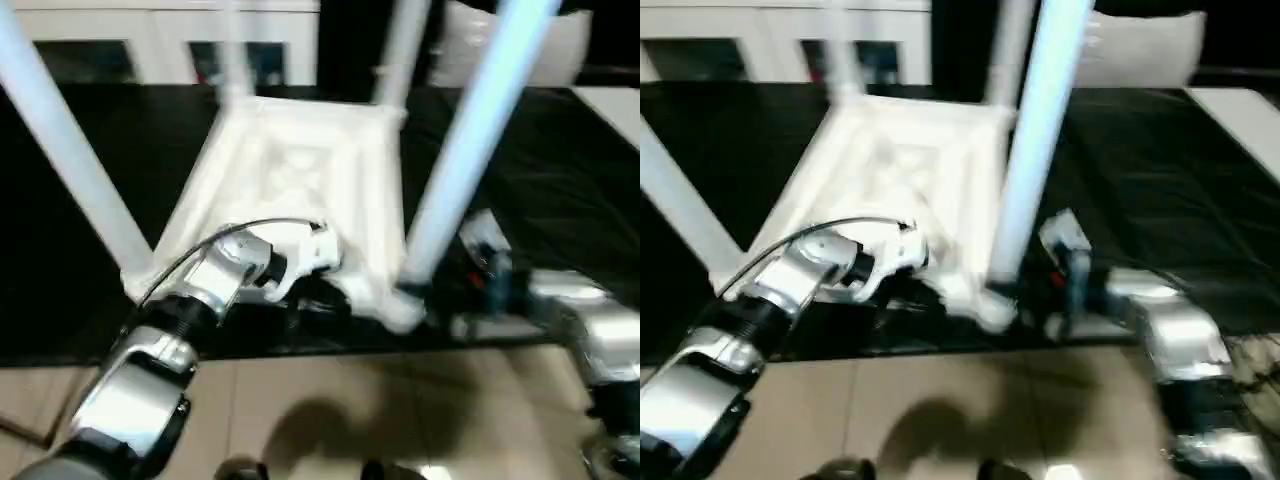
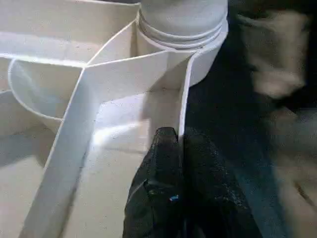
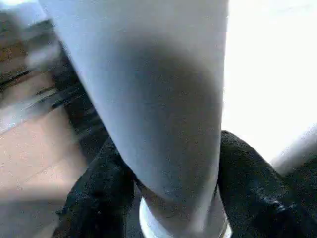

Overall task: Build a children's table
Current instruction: Rotate leg to tighten

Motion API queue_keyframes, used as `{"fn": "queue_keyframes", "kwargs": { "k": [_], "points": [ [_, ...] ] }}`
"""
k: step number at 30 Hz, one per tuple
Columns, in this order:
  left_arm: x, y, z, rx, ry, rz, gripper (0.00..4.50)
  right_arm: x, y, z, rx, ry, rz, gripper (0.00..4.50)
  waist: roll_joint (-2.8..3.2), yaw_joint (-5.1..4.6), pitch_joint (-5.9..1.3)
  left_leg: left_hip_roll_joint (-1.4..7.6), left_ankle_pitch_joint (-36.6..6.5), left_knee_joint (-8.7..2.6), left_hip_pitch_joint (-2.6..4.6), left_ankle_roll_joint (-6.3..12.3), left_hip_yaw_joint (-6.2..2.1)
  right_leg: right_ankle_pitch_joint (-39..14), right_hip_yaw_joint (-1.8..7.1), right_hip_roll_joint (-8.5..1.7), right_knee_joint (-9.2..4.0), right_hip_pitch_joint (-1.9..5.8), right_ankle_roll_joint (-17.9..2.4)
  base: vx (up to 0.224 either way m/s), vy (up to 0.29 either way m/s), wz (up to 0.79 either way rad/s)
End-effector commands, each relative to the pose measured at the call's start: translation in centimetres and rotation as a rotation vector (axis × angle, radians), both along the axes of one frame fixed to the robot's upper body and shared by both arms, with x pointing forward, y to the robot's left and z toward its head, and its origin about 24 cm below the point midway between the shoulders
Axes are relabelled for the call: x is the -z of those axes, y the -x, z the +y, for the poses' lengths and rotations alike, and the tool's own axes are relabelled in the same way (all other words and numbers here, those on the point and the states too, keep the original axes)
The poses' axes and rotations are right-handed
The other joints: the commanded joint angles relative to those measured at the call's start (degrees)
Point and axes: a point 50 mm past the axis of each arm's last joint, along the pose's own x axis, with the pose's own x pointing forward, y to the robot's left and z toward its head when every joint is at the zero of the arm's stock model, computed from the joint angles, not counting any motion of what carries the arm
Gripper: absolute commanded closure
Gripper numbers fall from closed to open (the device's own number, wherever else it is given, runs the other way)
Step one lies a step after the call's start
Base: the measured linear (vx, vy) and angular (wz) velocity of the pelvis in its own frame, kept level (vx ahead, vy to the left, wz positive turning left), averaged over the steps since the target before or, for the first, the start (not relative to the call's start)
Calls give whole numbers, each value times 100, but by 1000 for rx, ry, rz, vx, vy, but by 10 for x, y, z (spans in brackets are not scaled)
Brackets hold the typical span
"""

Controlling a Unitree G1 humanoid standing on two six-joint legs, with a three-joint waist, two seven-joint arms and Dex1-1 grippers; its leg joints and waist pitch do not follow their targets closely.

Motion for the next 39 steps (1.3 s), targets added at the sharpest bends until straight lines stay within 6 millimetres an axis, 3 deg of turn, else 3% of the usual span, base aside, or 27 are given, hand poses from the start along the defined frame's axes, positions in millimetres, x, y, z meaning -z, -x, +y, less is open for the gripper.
{"fn": "queue_keyframes", "kwargs": {
  "k": [1,3,5,7,11,15,17,18,22,27,31,32,33,35,39],
  "points": [
    [-3,-1,-28,-78,87,8,450,5,-9,14,117,46,9,241,-90,-43,-340,-12,-1694,-384,-3,35,-69,-3836,87,-298,-636,337,-246,0,0,0],
    [-4,-4,-37,-158,114,-3,450,9,-17,15,279,71,13,241,-93,-122,-343,-11,-1644,-385,-19,136,-59,-3639,92,-280,-658,331,-254,0,0,0],
    [-5,-4,-47,-205,148,-4,450,10,-22,17,395,48,7,241,-93,-204,-368,-1,-1532,-405,-31,228,-59,-3152,105,-266,-627,328,-450,0,0,0],
    [-6,-2,-53,-206,166,-3,450,10,-22,20,405,21,4,183,-84,-199,-370,7,-1552,-399,21,351,-34,-2957,136,-260,-623,296,-557,0,0,0],
    [-8,2,-62,-163,174,-25,450,6,-22,26,398,-39,-34,148,-77,-161,-398,34,-1231,-394,12,537,6,-2097,204,-248,-504,327,-923,0,0,0],
    [-6,1,-55,-141,144,-48,450,2,-18,21,350,-60,-58,130,-67,-128,-404,40,-1080,-388,4,651,22,-1796,219,-259,-468,358,-1047,0,0,0],
    [-4,0,-48,-125,120,-63,450,-1,-16,15,314,-56,-75,96,-35,-109,-406,46,-1016,-391,-2,662,20,-1734,218,-264,-458,368,-1078,0,0,0],
    [-4,0,-48,-125,120,-63,450,-1,-16,15,314,-56,-75,91,-51,-103,-411,44,-1006,-386,-7,672,24,-1719,219,-264,-458,380,-1082,0,0,0],
    [0,2,-27,-3,43,-79,450,-10,-4,-6,99,4,-153,61,-45,-43,-410,65,-1028,-377,16,754,35,-1546,227,-268,-444,381,-1162,0,0,0],
    [-1,8,-16,148,17,-76,450,-12,6,-21,-65,68,-152,8,-40,-11,-432,97,-962,-376,18,784,24,-1444,231,-279,-408,392,-1261,0,0,0],
    [-2,13,-11,254,-1,-62,450,-14,14,-24,-207,78,-118,8,-11,103,-440,141,-974,-371,40,800,33,-1228,235,-281,-362,382,-1422,0,0,0],
    [-2,15,-10,287,-17,-60,450,-14,17,-26,-259,82,-105,22,-13,132,-446,147,-1003,-368,54,791,36,-1205,235,-283,-356,377,-1453,0,0,0],
    [-2,17,-7,331,-37,-57,450,-15,19,-27,-314,87,-93,32,-59,138,-460,149,-1003,-366,45,802,39,-1200,234,-287,-350,395,-1457,0,0,0],
    [-2,18,-5,361,-52,-55,450,-15,21,-28,-352,90,-85,42,-36,178,-457,153,-950,-364,39,800,34,-1190,238,-297,-335,390,-1456,0,0,0],
    [-2,23,0,442,-81,-43,450,-14,24,-29,-438,86,-48,75,-54,240,-464,160,-948,-361,52,758,40,-1248,247,-309,-330,380,-1458,0,0,0]
  ]
}}
